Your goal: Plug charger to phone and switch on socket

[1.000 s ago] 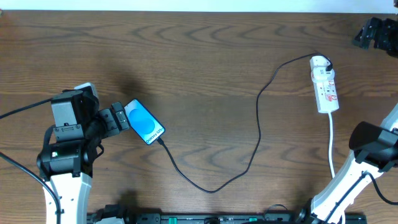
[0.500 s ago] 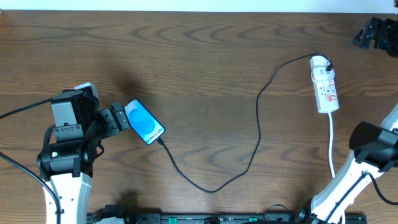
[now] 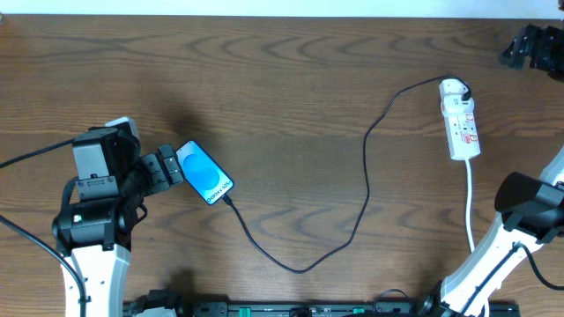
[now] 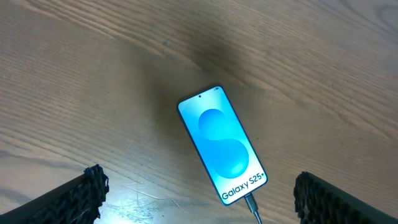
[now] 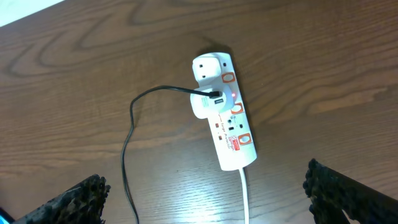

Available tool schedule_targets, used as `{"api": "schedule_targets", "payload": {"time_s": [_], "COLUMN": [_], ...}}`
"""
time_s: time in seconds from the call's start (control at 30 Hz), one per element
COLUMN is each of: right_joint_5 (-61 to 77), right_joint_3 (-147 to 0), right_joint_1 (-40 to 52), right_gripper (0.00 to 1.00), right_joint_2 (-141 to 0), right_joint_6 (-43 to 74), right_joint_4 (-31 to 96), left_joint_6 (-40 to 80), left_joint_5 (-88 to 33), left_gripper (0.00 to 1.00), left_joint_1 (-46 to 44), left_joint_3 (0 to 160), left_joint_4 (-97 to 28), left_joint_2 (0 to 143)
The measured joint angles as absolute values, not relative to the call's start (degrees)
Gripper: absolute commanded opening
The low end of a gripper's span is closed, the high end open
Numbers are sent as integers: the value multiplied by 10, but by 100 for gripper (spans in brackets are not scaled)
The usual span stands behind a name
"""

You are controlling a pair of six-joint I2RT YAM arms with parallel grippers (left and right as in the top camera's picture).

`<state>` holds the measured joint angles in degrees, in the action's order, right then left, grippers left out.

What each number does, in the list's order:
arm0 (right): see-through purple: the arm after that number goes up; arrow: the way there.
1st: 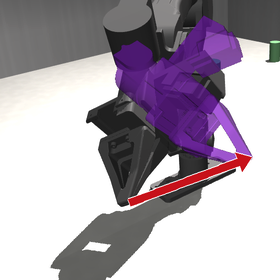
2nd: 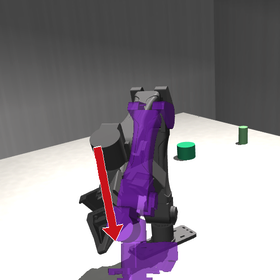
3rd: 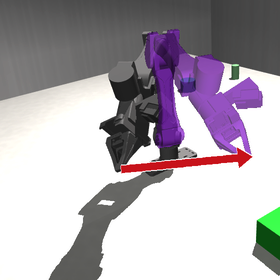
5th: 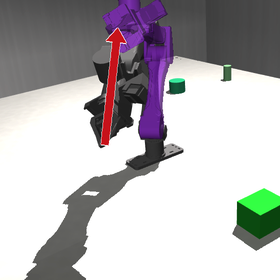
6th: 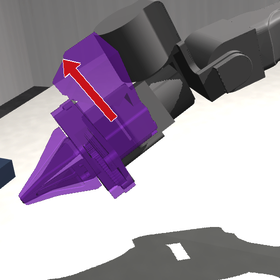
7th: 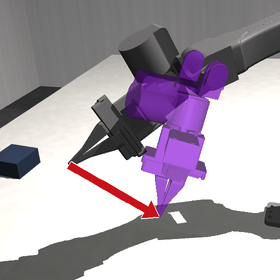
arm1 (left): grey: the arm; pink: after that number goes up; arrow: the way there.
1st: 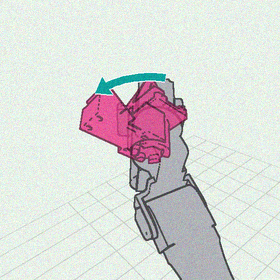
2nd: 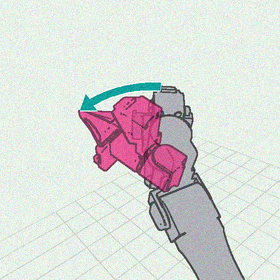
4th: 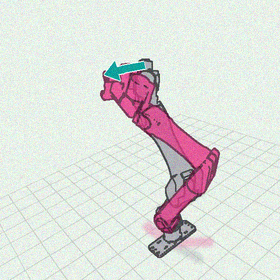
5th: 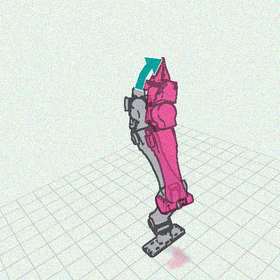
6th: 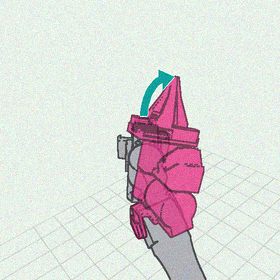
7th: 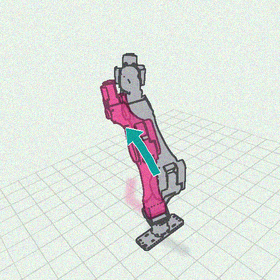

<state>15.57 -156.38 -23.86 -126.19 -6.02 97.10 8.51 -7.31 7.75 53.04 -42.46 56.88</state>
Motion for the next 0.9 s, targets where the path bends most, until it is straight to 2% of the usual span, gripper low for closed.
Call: {"api": "schedule_targets", "payload": {"time_s": [0.43, 0.9], "right_joint_5": [156, 156], "right_joint_3": [-1564, -1564], "right_joint_1": [-239, -239], "right_gripper": [99, 99], "right_joint_2": [-1262, -1262], "right_joint_6": [-60, -60], "right_joint_4": [971, 971], "left_joint_6": [85, 85], "left_joint_5": [-73, -73], "left_gripper": [98, 98], "left_joint_1": [77, 76], "left_joint_3": [526, 399], "left_joint_4": [-425, -421], "left_joint_2": [558, 446]}}
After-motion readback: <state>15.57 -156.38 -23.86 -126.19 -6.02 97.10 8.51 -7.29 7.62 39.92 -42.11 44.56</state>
